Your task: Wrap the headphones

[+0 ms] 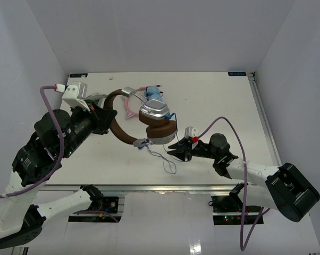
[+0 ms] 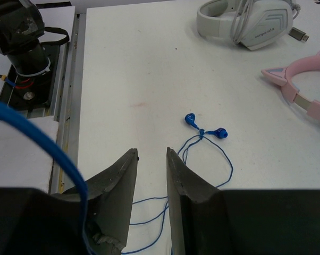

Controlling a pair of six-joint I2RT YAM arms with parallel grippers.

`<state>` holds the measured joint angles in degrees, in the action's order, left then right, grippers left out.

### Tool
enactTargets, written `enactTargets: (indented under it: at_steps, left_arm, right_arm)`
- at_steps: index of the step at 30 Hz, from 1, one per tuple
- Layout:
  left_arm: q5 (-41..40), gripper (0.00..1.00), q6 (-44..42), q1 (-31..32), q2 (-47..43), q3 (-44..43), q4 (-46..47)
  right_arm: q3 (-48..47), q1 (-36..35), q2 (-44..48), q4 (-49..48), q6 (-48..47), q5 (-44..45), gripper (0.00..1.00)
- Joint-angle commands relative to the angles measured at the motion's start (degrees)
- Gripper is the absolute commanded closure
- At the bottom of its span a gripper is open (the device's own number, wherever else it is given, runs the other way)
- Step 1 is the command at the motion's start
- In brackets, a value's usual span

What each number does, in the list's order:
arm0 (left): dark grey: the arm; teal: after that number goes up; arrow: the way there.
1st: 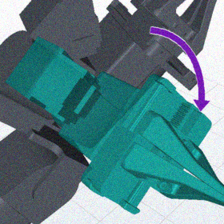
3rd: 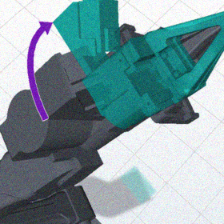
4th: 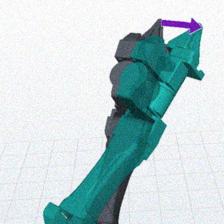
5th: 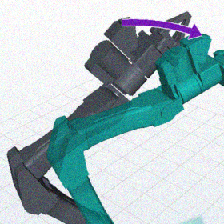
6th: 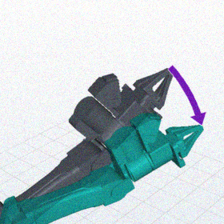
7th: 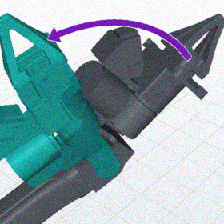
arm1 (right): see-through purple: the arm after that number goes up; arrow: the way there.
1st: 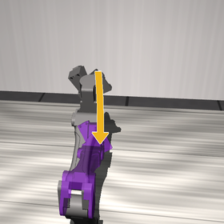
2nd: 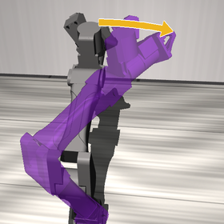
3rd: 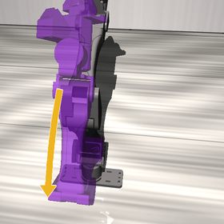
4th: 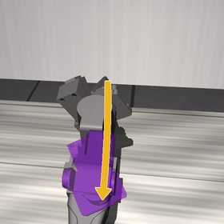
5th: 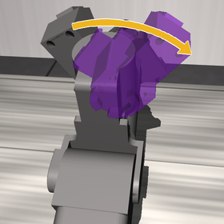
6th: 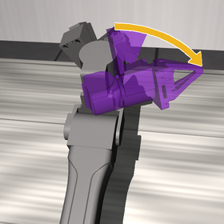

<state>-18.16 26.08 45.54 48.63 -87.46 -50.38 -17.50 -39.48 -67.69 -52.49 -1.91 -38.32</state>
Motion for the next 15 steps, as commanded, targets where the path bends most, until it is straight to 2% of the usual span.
enactTargets:
  at_steps: [1, 10, 15]
  left_arm:
    - [-3.5, 1.00, 2.3, -0.1, -0.2, -2.8, 1.2]
    - [-5.2, 1.00, 2.4, 0.0, -0.6, -2.3, 1.0]
    - [-5.3, 1.00, 2.5, 0.0, -0.7, -2.6, 1.0]
  right_arm:
    - [-1.1, 0.1, -0.8, -3.5, 0.0, -3.3, 0.64]
    - [-0.8, 0.1, -0.7, -4.4, 0.4, -3.9, 0.64]
    - [-1.0, 0.1, -1.3, -4.6, 0.6, -3.1, 0.74]
